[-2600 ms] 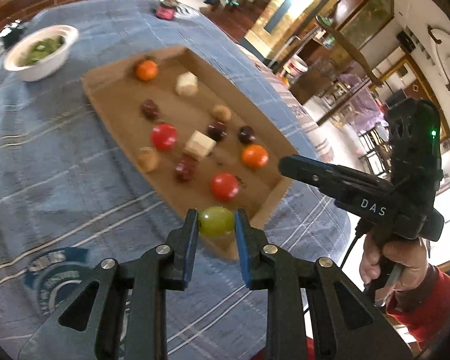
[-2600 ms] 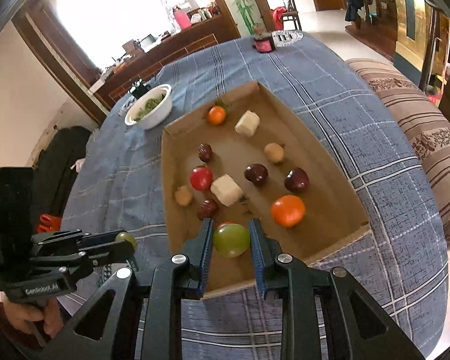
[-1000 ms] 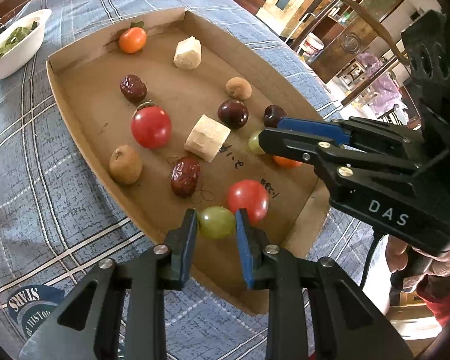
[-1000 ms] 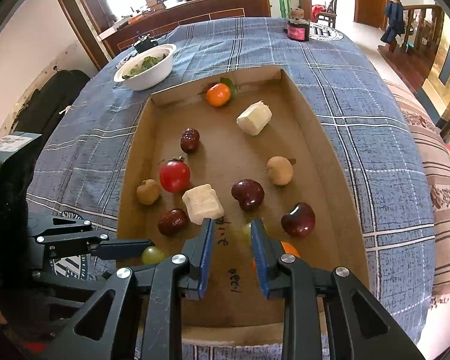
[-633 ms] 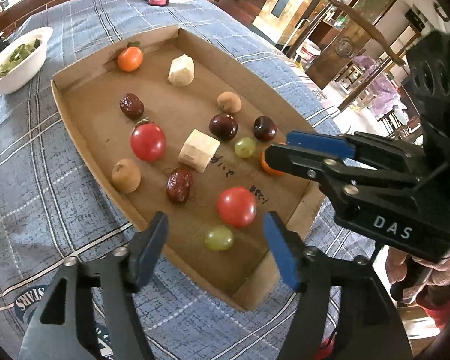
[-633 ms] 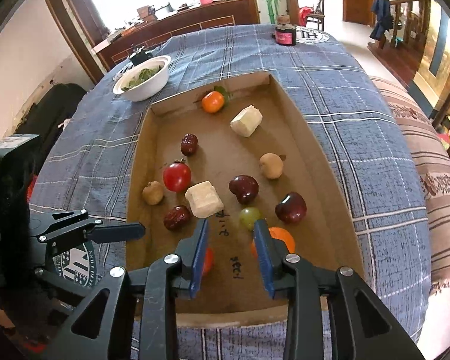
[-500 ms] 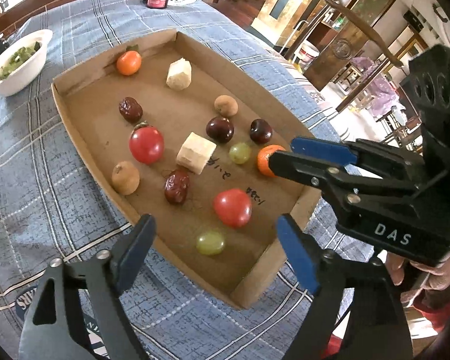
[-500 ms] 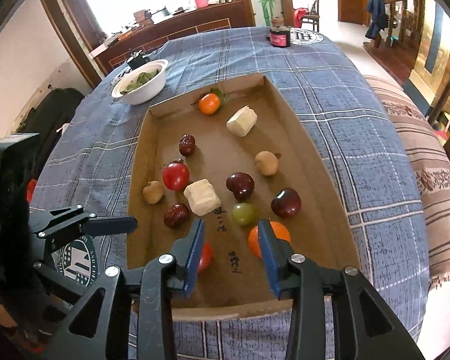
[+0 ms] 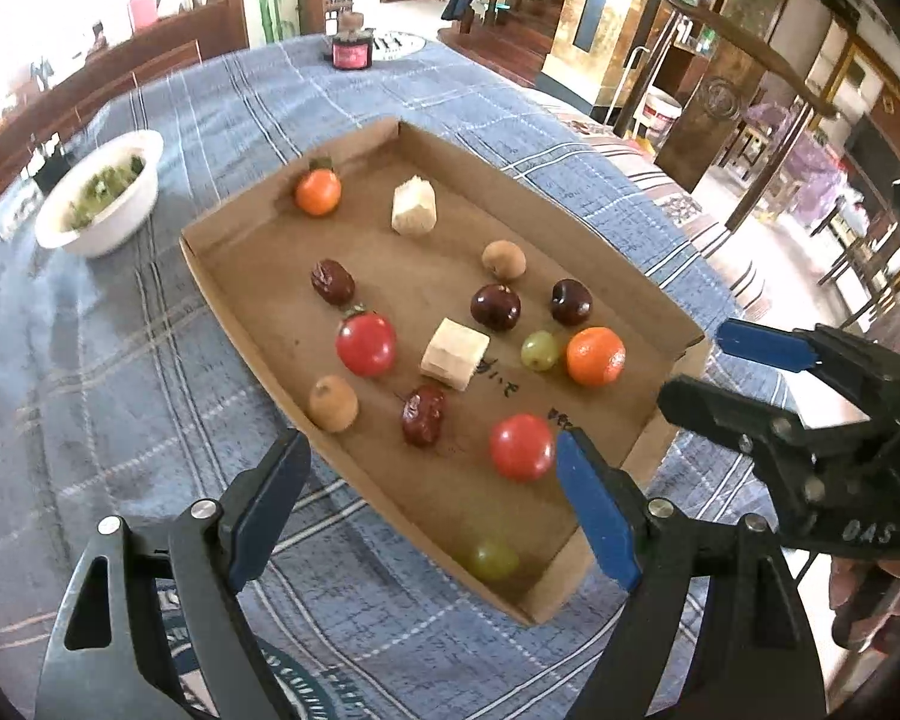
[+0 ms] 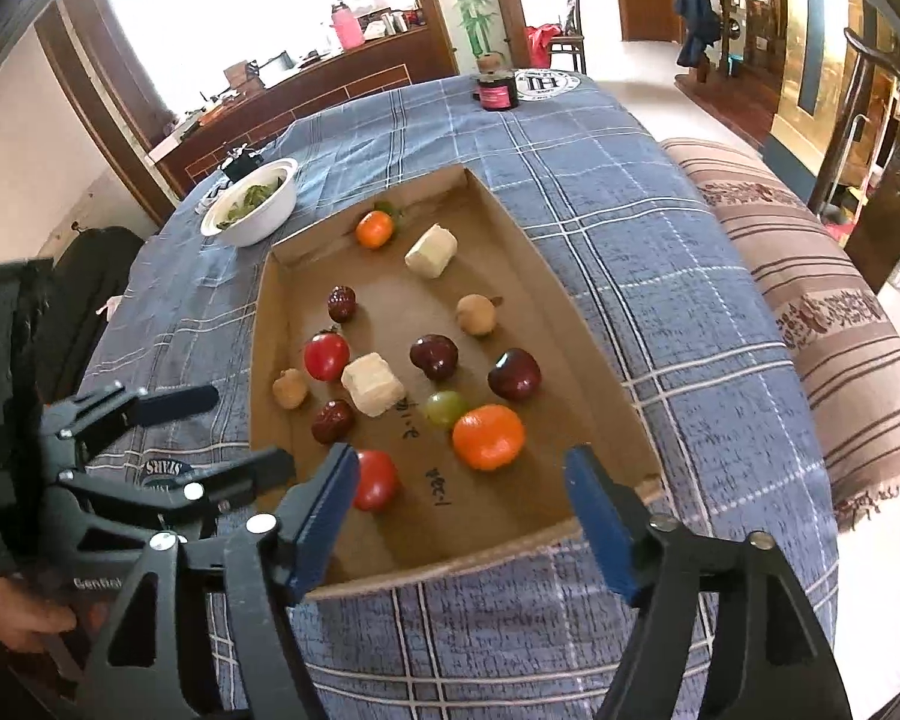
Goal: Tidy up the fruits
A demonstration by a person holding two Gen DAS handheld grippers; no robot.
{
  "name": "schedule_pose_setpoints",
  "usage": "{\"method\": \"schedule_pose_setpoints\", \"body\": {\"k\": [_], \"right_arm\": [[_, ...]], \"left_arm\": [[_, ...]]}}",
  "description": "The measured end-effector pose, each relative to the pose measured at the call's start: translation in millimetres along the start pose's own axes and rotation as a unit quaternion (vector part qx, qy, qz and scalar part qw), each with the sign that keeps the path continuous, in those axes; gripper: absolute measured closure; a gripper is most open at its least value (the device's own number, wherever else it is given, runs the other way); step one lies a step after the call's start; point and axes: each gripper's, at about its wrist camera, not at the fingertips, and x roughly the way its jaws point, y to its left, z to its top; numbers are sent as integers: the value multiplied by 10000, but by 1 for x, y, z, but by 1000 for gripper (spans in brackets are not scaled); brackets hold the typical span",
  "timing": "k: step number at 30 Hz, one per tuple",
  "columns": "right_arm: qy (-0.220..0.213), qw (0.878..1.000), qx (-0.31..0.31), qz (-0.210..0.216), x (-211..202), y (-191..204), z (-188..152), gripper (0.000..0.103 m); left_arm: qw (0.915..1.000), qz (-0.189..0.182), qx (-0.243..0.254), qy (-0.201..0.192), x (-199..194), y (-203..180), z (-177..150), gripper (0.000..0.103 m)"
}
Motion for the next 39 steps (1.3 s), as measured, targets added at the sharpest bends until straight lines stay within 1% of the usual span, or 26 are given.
{"method": "schedule_pose_setpoints", "body": {"k": [2, 4, 6, 7, 8, 11, 13, 15, 20, 26, 29, 39], "right_arm": [[0, 9999, -61, -95, -5, 2, -5, 23], [21, 9998, -100, -179, -10, 4, -11, 17], [34, 9997, -89, -228, -14, 4, -15, 16], [40, 9996, -73, -254, -16, 5, -18, 16], [56, 9996, -53, -289, -18, 5, -20, 15], [119, 9991, -9, -405, -21, 6, -26, 14], [130, 9987, -11, -502, -23, 7, -29, 14], [155, 9984, 4, -550, -24, 9, -30, 14], [218, 9979, 124, -595, -25, 10, -33, 14], [216, 9972, 239, -668, -27, 12, -37, 14], [223, 9969, 273, -703, -29, 13, -38, 14], [218, 9951, 411, -874, -34, 16, -41, 14]], "left_arm": [[9997, 211, 79, -76, -5, -2, 0, 19], [9977, 648, 106, -159, -12, -3, -1, 19], [9933, 1126, 113, -217, -16, -3, -3, 19], [9914, 1284, 119, -235, -18, -2, -3, 19], [9915, 1272, 120, -254, -19, -1, -3, 19], [9952, 960, -61, -172, -18, 5, -3, 19], [9964, 822, -185, -98, -17, 8, -4, 19], [9966, 808, -168, -49, -15, 6, -5, 19], [9961, 880, 56, 90, -9, -6, -9, 19], [9971, 718, 110, 236, -5, -11, -10, 19], [9977, 565, 143, 336, -2, -13, -10, 19], [9972, 511, 359, 405, -1, -18, -9, 19]]}}
